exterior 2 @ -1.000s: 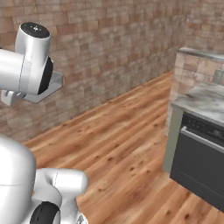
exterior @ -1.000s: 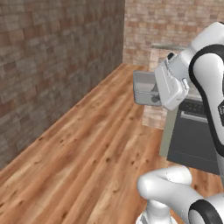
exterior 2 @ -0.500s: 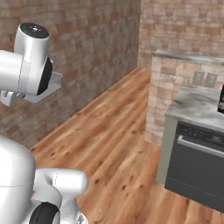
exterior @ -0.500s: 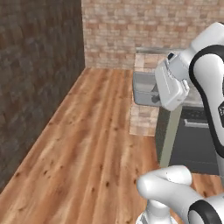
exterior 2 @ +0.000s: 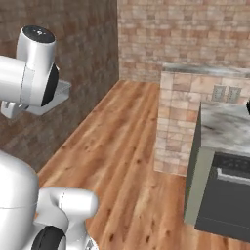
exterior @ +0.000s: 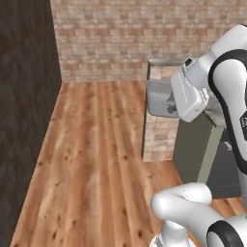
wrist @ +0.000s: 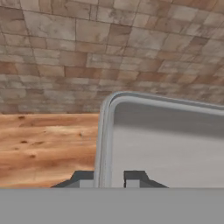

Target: Retrieve the tupperware and aluminum foil from the cabinet and place them on the dining counter near the plate with steak and garlic to prepare for storing leftovers.

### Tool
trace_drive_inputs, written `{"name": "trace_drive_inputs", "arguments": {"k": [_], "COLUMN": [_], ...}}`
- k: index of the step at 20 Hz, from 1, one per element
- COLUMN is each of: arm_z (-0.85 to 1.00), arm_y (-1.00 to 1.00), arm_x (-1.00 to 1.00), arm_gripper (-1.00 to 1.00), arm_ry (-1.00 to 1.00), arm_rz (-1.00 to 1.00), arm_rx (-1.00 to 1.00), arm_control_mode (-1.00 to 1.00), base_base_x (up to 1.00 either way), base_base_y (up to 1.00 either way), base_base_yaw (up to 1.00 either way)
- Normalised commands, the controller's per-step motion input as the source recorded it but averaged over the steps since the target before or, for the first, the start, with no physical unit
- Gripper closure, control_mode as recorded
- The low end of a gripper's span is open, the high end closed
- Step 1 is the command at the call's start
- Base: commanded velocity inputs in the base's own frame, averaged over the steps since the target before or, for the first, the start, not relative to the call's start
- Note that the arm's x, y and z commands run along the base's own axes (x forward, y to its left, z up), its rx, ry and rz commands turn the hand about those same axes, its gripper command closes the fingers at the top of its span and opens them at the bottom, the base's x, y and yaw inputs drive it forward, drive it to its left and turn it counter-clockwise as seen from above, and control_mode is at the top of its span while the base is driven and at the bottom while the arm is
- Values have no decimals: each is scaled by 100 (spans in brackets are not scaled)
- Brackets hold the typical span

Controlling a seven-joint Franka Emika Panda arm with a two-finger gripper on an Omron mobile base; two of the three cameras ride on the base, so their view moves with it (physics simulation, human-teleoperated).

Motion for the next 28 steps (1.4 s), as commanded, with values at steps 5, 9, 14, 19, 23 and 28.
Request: {"name": "trace_drive_inputs", "arguments": {"k": [5,9,14,19,23,28], "arm_z": [0,0,0,0,0,0], "arm_y": [0,0,0,0,0,0], "arm_x": [0,0,0,0,0,0], "arm_gripper": [100,100,100,100,100,100], "arm_ry": [0,0,0,0,0,0], "arm_rz": [0,0,0,0,0,0], "arm_rx": [0,0,0,0,0,0], "arm_control_mode": [100,100,100,100,100,100], "base_base_x": [100,100,100,100,100,100], "base_base_y": [100,96,83,75,76,79], "base_base_yaw": [-39,-38,-37,-37,-37,-38]}}
